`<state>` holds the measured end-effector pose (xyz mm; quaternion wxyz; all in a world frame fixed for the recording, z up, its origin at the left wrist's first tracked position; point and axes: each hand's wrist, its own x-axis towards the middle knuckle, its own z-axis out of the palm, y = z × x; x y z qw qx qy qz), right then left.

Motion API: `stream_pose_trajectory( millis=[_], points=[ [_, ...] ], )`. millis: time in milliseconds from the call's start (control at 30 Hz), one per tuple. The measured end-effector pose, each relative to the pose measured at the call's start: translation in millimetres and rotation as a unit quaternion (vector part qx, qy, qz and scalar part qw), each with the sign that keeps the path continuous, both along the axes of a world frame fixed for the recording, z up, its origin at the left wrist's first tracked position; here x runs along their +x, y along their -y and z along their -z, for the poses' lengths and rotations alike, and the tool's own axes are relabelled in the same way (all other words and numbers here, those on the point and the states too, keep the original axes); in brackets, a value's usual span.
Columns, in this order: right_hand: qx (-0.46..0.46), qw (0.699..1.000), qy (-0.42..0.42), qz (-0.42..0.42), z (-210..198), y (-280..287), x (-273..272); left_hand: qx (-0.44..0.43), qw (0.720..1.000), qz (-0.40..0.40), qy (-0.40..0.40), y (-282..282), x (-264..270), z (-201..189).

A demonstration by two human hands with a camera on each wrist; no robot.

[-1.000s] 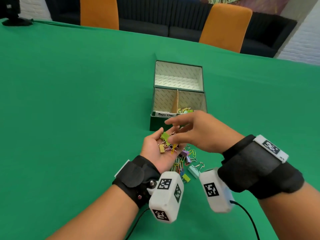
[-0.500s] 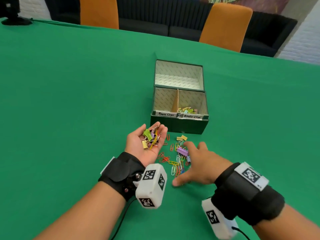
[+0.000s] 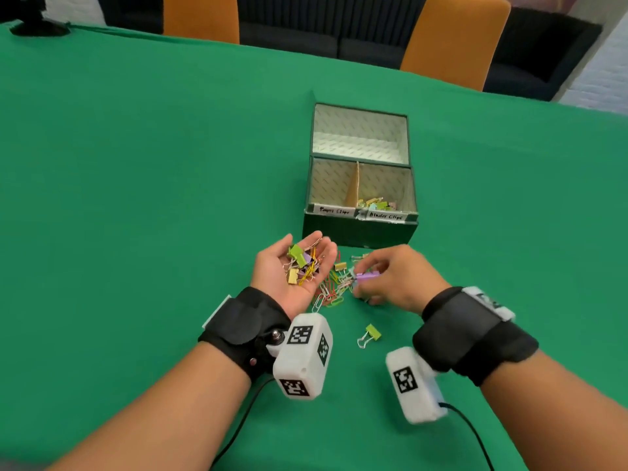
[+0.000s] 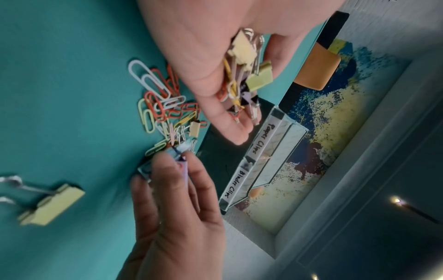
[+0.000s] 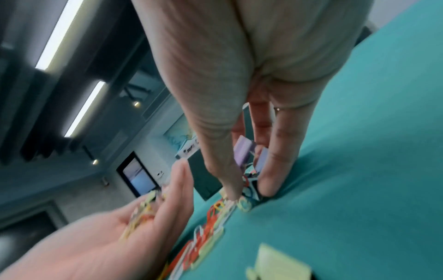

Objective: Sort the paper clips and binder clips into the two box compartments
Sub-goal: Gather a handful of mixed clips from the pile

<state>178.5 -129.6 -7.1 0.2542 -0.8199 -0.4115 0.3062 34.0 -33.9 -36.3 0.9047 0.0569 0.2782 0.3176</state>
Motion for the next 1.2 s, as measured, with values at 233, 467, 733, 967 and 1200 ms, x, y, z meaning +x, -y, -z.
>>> stream_pose_trajectory(
  millis=[233,467,733,967,1200],
  points=[
    [0.133,0.982,-0.134,0.021,-37.6,6.5,2.9,0.001,1.000,0.026,-0.015,11.3,8.6,-1.1],
    [0.063,0.980,0.107,-0.154,-41.7,-10.0,-32.6,-0.024,0.998,0.045,-0.033,29.5,23.6,-11.4],
    [0.157,0.986,0.002,-0.057,-60.6,-6.4,-15.7,-0.033,0.999,0.010,-0.002,18.3,24.4,-16.7],
    [0.032,0.993,0.068,-0.088,-34.1,19.1,3.5,-0.036,0.998,-0.009,0.056,-0.7,14.4,-12.2],
    [-0.118,0.961,0.152,-0.200,-9.7,34.8,-10.5,-0.035,0.997,-0.002,0.061,1.6,7.2,-4.4]
  ],
)
